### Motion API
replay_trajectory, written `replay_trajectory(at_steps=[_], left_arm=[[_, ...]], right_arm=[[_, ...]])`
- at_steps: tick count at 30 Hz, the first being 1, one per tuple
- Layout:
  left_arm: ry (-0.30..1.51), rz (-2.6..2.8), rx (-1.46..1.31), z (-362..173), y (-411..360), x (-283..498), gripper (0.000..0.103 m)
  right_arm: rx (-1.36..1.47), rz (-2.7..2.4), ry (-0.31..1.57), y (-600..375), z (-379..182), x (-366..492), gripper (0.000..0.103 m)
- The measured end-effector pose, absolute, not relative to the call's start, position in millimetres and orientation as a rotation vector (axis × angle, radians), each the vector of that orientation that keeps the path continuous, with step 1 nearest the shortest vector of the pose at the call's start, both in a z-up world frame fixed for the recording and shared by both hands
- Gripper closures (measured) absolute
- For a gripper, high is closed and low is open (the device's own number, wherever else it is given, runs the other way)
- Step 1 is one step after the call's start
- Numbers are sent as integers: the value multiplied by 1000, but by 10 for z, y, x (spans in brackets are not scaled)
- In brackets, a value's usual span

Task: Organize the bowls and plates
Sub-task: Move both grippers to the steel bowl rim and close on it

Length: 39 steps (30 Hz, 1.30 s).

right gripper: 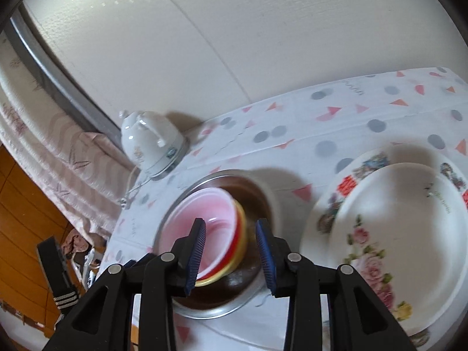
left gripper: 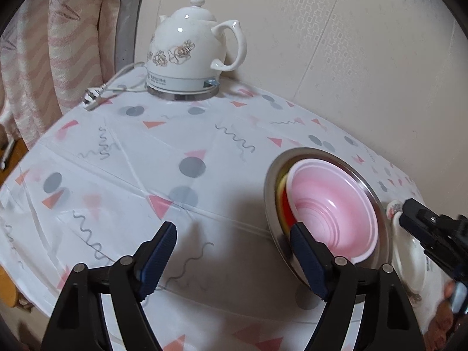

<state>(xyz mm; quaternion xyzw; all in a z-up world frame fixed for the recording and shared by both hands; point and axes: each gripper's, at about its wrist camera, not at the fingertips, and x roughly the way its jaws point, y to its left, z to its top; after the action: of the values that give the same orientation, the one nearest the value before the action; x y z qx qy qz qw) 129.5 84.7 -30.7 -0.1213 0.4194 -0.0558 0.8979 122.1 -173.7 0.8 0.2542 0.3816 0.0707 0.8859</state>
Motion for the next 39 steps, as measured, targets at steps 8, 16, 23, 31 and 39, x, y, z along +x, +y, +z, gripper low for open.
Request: replay_trajectory(at_steps=[8, 16, 23, 31, 39], left_arm=[[938, -244, -365, -398, 847, 1250, 34], [950, -298, -365, -391, 731, 1179, 54], [945, -332, -311, -361, 581, 1099, 67], [943, -272, -333, -392, 746, 1176, 66], [967, -221, -429, -457, 1045, 1234, 58]], right_arm=[[477, 78, 861, -1957, -42, 1441, 67], [473, 109, 922, -1980, -119, 1653, 67], [450, 131, 961, -1864, -198, 1776, 71], [495, 172, 985, -1718, -318, 1730, 73], [603, 224, 969, -1602, -427, 1485, 74]])
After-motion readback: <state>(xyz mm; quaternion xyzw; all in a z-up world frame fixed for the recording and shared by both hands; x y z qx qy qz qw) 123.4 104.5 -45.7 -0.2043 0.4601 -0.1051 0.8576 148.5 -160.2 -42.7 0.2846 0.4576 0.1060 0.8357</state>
